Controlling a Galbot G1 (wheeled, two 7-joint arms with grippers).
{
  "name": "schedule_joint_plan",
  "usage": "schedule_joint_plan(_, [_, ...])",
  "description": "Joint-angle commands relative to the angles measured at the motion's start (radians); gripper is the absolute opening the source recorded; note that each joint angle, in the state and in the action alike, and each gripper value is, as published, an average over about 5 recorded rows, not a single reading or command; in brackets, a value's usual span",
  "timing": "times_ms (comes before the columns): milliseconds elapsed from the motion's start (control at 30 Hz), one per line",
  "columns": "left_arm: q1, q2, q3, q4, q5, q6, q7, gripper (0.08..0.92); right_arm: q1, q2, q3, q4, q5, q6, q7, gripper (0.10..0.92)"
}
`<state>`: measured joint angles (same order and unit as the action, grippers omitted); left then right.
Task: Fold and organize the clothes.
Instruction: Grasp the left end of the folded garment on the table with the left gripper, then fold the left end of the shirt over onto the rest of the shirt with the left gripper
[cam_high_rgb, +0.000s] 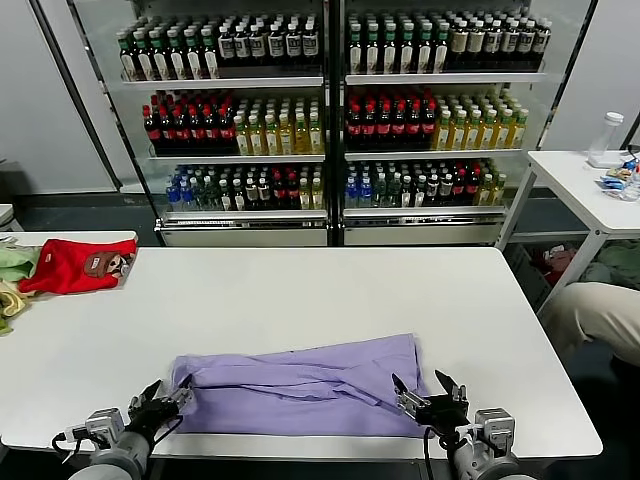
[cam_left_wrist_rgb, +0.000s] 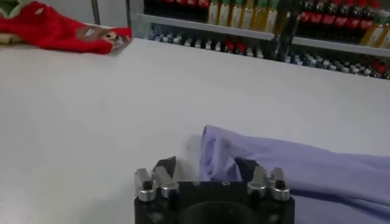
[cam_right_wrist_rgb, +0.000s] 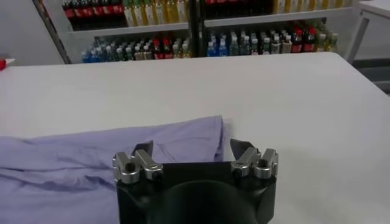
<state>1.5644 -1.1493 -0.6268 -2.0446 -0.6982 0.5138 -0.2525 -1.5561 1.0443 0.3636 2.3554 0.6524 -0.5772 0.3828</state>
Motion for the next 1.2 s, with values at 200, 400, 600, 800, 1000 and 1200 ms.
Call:
schedule_joint_plan(200, [0.019, -0.029, 0.021, -0.028, -0.032, 0.003, -0.011, 0.421, -0.006, 0.002, 0.013, 0.005, -0.001, 0.0, 0.001, 0.823])
schedule_joint_plan(400, [-0.007, -0.03, 0.022, 0.015, 0.064, -0.022, -0.014, 0.248, -0.007, 0.01, 0.007, 0.006, -0.007, 0.0, 0.002, 0.823])
schedule_joint_plan(600, [0.002, -0.032, -0.041, -0.063, 0.283, 0.014, -0.004, 0.111, -0.007, 0.011, 0.003, 0.009, -0.015, 0.0, 0.005, 0.823])
schedule_joint_plan(800, [0.027, -0.037, -0.199, -0.108, 0.463, 0.025, -0.035, 0.108, -0.008, 0.011, 0.002, 0.011, -0.023, 0.0, 0.005, 0.823])
schedule_joint_plan(1000, [0.037, -0.022, -0.374, -0.067, 0.545, 0.02, -0.035, 0.108, -0.005, 0.01, 0.005, 0.016, -0.024, 0.0, 0.004, 0.823])
schedule_joint_plan(1200, [0.037, -0.011, -0.36, -0.132, 0.497, 0.026, -0.007, 0.108, -0.007, 0.007, 0.016, 0.017, -0.024, 0.0, 0.004, 0.823])
